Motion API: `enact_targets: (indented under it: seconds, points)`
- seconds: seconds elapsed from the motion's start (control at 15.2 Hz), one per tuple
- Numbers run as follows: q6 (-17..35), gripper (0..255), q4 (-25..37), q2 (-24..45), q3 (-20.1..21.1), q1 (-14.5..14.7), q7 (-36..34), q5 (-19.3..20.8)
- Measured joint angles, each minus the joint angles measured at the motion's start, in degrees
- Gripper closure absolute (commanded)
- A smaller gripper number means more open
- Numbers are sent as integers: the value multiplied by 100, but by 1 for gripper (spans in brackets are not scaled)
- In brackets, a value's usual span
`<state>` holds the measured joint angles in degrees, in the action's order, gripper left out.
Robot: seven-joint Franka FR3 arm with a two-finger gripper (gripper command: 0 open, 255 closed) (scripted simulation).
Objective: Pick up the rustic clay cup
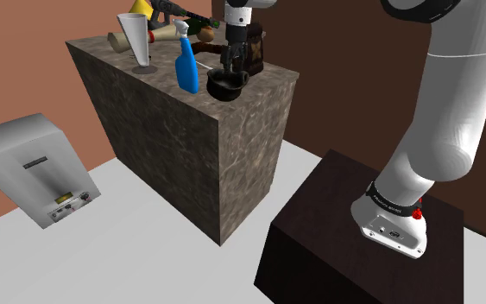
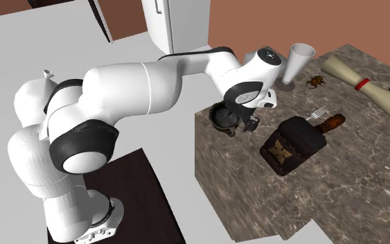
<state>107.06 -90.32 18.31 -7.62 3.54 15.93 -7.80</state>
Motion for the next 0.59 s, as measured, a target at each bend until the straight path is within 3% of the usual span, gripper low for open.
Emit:
enact_targets:
  seconds: [0.26, 0.33, 0.59]
  points:
    - [285, 0, -230, 57, 11, 11, 21, -18]
    - [304, 255, -244, 64, 10, 9, 28, -20]
    - [320, 255, -250, 63, 9, 5, 36, -23]
